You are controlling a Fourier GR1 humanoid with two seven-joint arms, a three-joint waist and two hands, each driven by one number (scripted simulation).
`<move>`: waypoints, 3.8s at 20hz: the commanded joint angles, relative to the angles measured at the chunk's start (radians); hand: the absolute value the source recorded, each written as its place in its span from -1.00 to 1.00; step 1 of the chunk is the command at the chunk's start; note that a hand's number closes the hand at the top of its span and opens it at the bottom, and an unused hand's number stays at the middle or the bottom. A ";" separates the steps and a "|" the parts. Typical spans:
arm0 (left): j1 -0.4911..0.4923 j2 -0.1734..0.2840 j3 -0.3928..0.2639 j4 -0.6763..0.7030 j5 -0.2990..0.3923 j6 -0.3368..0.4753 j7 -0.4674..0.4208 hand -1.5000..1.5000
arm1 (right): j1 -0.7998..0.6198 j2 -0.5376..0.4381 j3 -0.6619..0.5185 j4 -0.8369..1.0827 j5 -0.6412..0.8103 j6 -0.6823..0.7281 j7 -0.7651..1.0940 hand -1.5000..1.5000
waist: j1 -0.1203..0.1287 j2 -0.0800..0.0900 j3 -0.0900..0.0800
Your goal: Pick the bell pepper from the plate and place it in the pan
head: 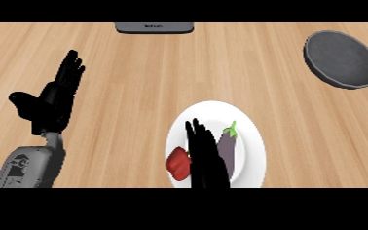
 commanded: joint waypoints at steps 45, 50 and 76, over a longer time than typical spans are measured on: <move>0.026 -0.075 0.039 -0.027 -0.065 -0.044 0.000 0.00 | -0.027 -0.890 -0.822 -0.185 -1.050 0.260 -0.831 1.00 | 0.003 0.004 0.002; -0.032 -0.039 0.077 0.022 -0.043 -0.085 -0.008 0.00 | -0.182 -0.908 -0.896 0.183 -1.053 0.405 -0.984 1.00 | 0.015 0.007 0.001; -0.094 -0.095 0.016 0.043 -0.061 -0.098 -0.015 0.00 | -0.715 -0.756 -0.873 1.334 -0.729 0.424 -1.338 -1.00 | 0.133 0.054 0.009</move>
